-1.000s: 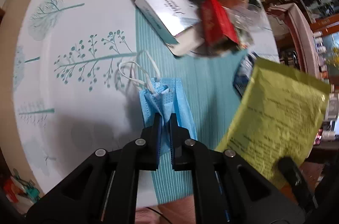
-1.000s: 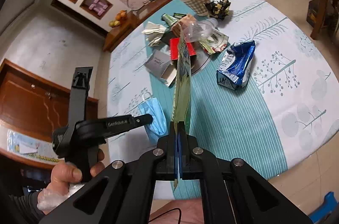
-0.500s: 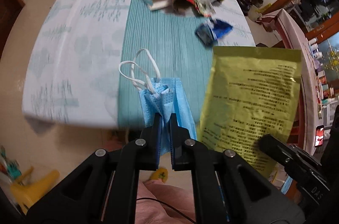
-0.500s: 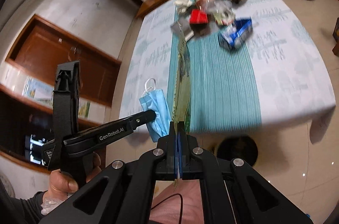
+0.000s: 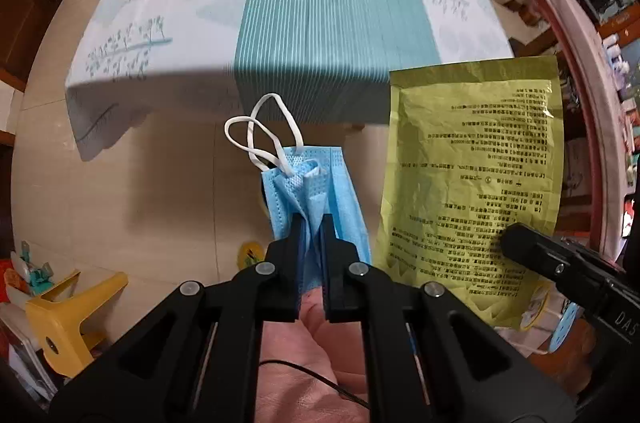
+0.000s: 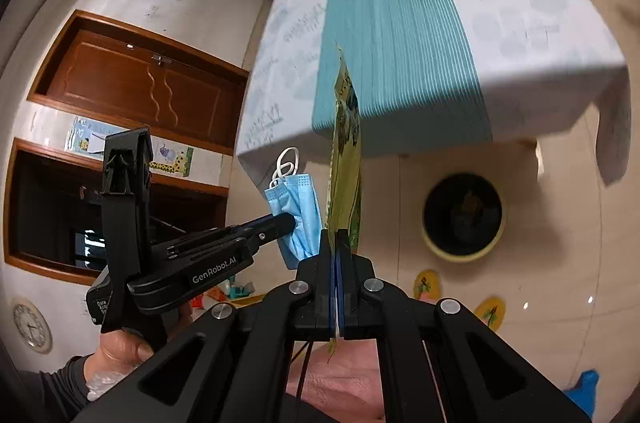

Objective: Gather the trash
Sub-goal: 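Carry the mask and packet over the black bin with both grippers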

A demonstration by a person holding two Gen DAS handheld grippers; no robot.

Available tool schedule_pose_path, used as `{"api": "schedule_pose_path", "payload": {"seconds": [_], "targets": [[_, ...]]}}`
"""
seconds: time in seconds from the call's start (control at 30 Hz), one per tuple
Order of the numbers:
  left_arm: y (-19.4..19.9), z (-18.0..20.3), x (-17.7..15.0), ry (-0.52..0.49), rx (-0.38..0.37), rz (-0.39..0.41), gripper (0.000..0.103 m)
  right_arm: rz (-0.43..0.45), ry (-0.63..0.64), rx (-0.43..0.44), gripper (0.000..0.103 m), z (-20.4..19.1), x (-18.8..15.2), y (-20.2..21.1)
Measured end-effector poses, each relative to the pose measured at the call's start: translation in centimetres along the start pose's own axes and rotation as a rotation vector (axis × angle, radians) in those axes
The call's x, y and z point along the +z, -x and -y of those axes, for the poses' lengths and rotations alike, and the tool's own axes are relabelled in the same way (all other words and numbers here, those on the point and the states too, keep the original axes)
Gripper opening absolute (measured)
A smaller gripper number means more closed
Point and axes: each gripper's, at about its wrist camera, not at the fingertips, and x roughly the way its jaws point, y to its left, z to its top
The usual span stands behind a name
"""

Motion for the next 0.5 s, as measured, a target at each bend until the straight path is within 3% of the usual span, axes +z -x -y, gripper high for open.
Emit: {"api": "schedule_pose_path", "payload": {"seconds": [0.27,0.5], "targets": [[-5.7,-0.3,-2.6,-0.065,0.052,-0.071,0.004,-0.107,-0.097,-0.046,0.001,4.5,-4.2,-4.7],[-14.1,-1.3,-4.4,-0.087,0.058,-0.140,0.004,-0.208,-0.199,-0.124,0.001,11.0,-6.8,-12.1]]}}
